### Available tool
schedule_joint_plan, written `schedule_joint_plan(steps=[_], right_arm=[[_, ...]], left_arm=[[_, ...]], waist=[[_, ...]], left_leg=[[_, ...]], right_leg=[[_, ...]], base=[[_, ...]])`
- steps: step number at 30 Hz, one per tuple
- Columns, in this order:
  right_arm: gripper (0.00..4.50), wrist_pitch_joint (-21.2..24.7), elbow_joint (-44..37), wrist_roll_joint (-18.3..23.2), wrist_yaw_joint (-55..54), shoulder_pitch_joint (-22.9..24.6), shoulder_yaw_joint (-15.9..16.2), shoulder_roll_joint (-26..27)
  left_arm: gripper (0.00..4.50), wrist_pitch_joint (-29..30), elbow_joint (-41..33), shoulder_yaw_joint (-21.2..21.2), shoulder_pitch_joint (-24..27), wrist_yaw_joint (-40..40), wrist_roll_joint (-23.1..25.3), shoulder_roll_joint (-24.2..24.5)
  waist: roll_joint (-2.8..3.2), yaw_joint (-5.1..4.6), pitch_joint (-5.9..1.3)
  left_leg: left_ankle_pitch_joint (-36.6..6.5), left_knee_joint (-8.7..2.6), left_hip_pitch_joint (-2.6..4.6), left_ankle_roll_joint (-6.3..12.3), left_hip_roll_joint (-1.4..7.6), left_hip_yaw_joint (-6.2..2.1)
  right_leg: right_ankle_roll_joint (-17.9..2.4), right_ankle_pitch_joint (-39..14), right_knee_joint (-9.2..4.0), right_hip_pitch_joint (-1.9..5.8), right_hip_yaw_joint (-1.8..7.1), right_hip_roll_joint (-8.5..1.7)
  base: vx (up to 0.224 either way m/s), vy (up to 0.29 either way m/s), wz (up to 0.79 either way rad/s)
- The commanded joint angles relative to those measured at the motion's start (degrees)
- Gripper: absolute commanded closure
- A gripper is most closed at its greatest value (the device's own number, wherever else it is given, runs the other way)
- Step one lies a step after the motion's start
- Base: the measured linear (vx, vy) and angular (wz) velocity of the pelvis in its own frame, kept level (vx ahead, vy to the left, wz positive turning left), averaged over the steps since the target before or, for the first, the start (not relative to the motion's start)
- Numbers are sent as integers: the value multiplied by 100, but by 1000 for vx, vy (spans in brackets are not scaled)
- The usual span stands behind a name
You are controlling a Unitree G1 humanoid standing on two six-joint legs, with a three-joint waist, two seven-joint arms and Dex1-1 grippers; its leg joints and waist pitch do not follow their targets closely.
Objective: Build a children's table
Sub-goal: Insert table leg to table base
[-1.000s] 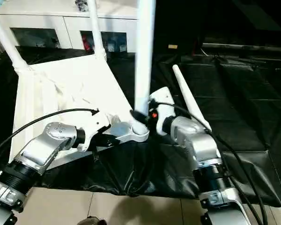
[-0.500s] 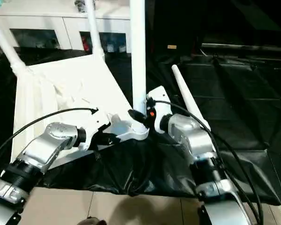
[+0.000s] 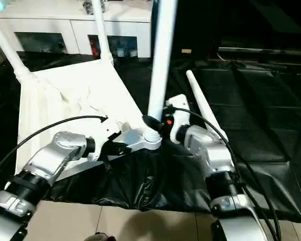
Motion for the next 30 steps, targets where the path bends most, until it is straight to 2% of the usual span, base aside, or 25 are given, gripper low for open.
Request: schedule_joint_plan(steps=[1, 2, 5, 7, 8, 12, 14, 15, 18, 20, 22, 26, 27, 29, 30], right_arm=[[262, 32, 243, -93, -147, 236, -216, -112], [262, -28, 211, -16, -162, 356, -298, -85], [262, -110, 168, 31, -164, 484, -357, -60], [262, -168, 127, 65, -171, 584, -405, -45], [262, -190, 104, 78, -180, 632, -417, -46], [262, -233, -75, -11, -176, 803, -304, -119], [262, -254, -310, -147, -141, 905, -117, -191], [262, -262, -584, -291, -106, 1009, 98, -264], [262, -234, -801, -363, -119, 1080, 221, -284], [262, -260, -845, -486, -148, 1065, 326, -312], [262, -271, -823, -623, -162, 977, 450, -330], [262, -171, -645, -759, -130, 670, 656, -316], [262, -153, -548, -797, -104, 567, 703, -314], [262, -114, -458, -826, -74, 474, 748, -319], [262, -71, -362, -859, -18, 377, 800, -332]], left_arm=[[450, -209, 5, 340, -106, 85, -219, -48], [450, -213, 32, 341, -124, 92, -210, -61], [450, -227, 82, 347, -152, 104, -194, -79], [450, -243, 121, 359, -171, 102, -172, -90], [450, -249, 135, 366, -178, 100, -161, -93], [450, -263, 176, 370, -201, 91, -141, -94], [450, -277, 197, 370, -212, 85, -128, -93], [450, -289, 213, 367, -218, 83, -114, -90], [450, -302, 220, 362, -217, 75, -101, -86], [450, -314, 223, 356, -212, 70, -95, -86], [450, -348, 224, 326, -204, 51, -70, -72], [450, -391, 174, 248, -168, -4, -17, -33], [450, -392, 148, 221, -157, -24, 5, -13], [450, -386, 124, 206, -147, -38, 18, 0], [450, -366, 83, 191, -131, -53, 27, 18]], waist=[[-65, -23, -419], [-31, -16, -419], [-57, -15, -421], [-24, -11, -416], [-28, -6, -417], [-36, -15, -408], [-30, -15, -402], [-35, -12, -404], [-37, -7, -405], [-52, -16, -399], [-36, -21, -397], [-42, -56, -382], [-63, -71, -373], [-49, -72, -374], [-109, -83, -370]], left_leg=[[-1481, -407, 159, 35, 231, -89], [-1492, -405, 163, 35, 232, -92], [-1513, -410, 158, 61, 232, -90], [-1556, -414, 164, 61, 231, -90], [-1574, -414, 172, 58, 235, -92], [-1690, -430, 167, 41, 230, -101], [-1713, -434, 163, 28, 226, -104], [-1675, -436, 160, 28, 226, -104], [-1652, -436, 164, 42, 222, -101], [-1671, -437, 157, 46, 220, -101], [-1721, -443, 164, 31, 226, -110], [-1828, -446, 164, 16, 215, -115], [-1876, -445, 165, 6, 212, -112], [-1896, -441, 177, 5, 215, -116], [-1878, -449, 162, 15, 217, -112]], right_leg=[[-938, -1777, -505, 198, 308, -444], [-940, -1774, -507, 189, 310, -444], [-945, -1761, -514, 195, 306, -447], [-908, -1877, -538, 185, 304, -443], [-905, -1881, -537, 179, 305, -444], [-856, -2054, -557, 182, 298, -452], [-800, -2149, -573, 183, 296, -443], [-779, -2141, -570, 185, 298, -443], [-740, -2209, -581, 176, 304, -449], [-731, -2280, -590, 173, 300, -448], [-718, -2330, -588, 163, 298, -444], [-702, -2463, -602, 160, 292, -446], [-679, -2563, -616, 152, 292, -443], [-659, -2640, -626, 145, 296, -455], [-649, -2637, -630, 155, 292, -449]], base=[[0, 0, 0], [0, 0, 0], [0, 0, 0], [0, 0, 0], [0, 0, 0], [0, 0, 0], [0, 0, 0], [0, 0, 0], [0, 0, 0], [0, 0, 0], [0, 0, 0], [0, 0, 0], [0, 0, 0], [0, 0, 0], [0, 0, 0]])
